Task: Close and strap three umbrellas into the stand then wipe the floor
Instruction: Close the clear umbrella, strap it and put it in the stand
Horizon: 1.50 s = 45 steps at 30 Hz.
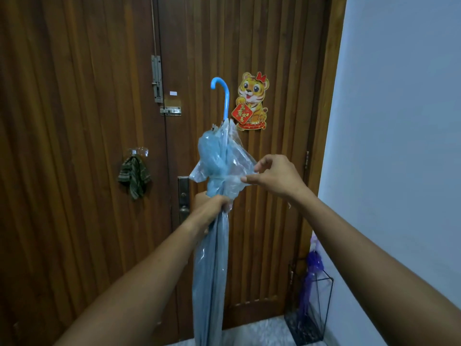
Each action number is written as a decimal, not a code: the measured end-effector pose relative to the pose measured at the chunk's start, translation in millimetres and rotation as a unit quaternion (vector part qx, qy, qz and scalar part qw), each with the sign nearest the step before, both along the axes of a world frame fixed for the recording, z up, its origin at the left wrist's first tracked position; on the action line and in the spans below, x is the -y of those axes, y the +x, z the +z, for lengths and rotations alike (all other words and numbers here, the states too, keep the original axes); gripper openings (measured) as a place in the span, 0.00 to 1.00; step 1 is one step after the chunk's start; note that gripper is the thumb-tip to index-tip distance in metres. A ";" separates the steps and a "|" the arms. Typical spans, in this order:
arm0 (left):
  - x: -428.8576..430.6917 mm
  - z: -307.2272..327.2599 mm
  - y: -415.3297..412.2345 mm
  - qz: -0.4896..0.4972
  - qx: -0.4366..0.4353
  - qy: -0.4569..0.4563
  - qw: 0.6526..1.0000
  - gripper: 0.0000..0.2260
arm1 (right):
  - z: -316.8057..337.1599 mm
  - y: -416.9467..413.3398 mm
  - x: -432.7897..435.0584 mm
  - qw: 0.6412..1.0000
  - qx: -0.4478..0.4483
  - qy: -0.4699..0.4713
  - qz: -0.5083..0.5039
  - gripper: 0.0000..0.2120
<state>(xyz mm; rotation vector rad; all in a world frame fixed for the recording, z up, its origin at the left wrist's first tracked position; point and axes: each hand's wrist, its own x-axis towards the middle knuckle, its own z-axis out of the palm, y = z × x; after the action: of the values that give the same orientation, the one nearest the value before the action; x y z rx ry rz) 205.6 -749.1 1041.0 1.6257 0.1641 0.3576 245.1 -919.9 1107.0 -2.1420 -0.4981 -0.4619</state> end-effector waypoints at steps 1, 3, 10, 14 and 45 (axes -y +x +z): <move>-1.8 1.6 -0.8 -0.016 0.003 -0.032 0.999 0.08 | -1.5 1.1 2.0 1.000 -0.010 0.019 0.019 0.21; -3.1 4.3 -1.1 -0.067 0.016 -0.091 0.993 0.10 | -9.1 4.7 5.4 0.997 -0.035 0.057 0.042 0.20; -0.6 17.6 -12.3 -0.407 -0.041 -0.204 0.889 0.17 | -26.5 -2.2 12.9 0.944 -0.217 0.128 0.214 0.17; -5.6 21.4 -14.1 -0.506 -0.062 -0.166 0.844 0.23 | -32.5 4.4 13.6 0.901 -0.245 0.185 0.305 0.20; -6.6 13.4 -14.8 -0.359 -0.023 -0.152 0.921 0.10 | -21.3 -11.1 8.2 0.967 -0.127 0.129 0.181 0.16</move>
<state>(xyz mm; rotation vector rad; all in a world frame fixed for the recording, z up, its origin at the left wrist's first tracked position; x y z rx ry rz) 190.8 -742.5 1054.4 1.2778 -0.3291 -0.2627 233.9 -928.1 1085.7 -1.7764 -0.6294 -0.0418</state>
